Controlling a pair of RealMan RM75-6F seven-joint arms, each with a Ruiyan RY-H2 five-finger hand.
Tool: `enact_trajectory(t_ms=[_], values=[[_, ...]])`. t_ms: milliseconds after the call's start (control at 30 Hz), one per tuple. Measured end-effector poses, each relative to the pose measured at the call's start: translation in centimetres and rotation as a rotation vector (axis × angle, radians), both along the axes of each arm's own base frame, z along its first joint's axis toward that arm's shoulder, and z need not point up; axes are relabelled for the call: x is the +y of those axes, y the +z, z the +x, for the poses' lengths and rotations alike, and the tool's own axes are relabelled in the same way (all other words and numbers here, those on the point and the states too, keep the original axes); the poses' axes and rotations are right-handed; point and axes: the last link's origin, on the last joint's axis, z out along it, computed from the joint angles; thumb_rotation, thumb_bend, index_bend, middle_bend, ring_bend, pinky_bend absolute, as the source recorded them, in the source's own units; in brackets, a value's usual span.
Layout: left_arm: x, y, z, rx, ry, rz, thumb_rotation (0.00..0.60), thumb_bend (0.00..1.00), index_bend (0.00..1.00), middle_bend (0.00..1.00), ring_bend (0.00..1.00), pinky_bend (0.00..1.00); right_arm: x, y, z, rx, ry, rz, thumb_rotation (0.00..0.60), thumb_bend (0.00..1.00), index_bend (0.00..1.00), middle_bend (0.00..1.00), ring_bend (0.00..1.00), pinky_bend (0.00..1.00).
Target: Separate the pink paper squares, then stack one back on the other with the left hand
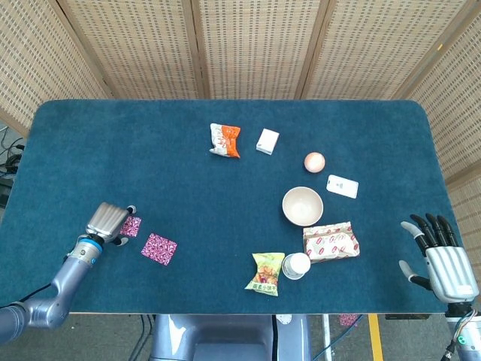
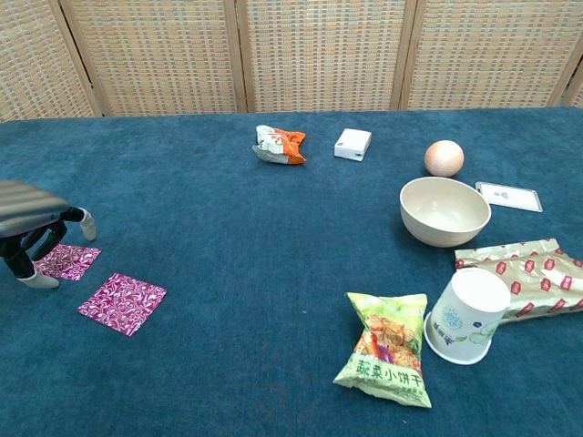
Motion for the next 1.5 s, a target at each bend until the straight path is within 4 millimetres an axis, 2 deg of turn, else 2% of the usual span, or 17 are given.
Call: enact_trajectory(t_ms=[467, 1333, 1500], values=[[0.12, -0.25, -0.02, 0.002, 0.007, 0.005, 0.495, 0.25, 0.25, 0.65, 0.58, 0.54, 0.04, 0.04, -0.13, -0.001, -0.004, -0.003, 0.600, 0.33, 0.17, 0.14, 0.00, 0.00], [-0.01, -0.63, -0.36, -0.003, 0.026, 0.007, 0.497, 0.27, 0.32, 0.65, 0.58, 0.54, 0.06, 0.08, -0.28, 0.002, -0.012, -0.005, 0.600, 0.33, 0.17, 0.14, 0.00, 0.00], [0.00, -0.64, -0.39, -0.005, 0.030, 0.008, 0.494, 0.30, 0.34, 0.65, 0.58, 0.54, 0.06, 0.06, -0.31, 0.002, -0.015, -0.005, 0.600, 0.33, 0.17, 0.14, 0.00, 0.00]])
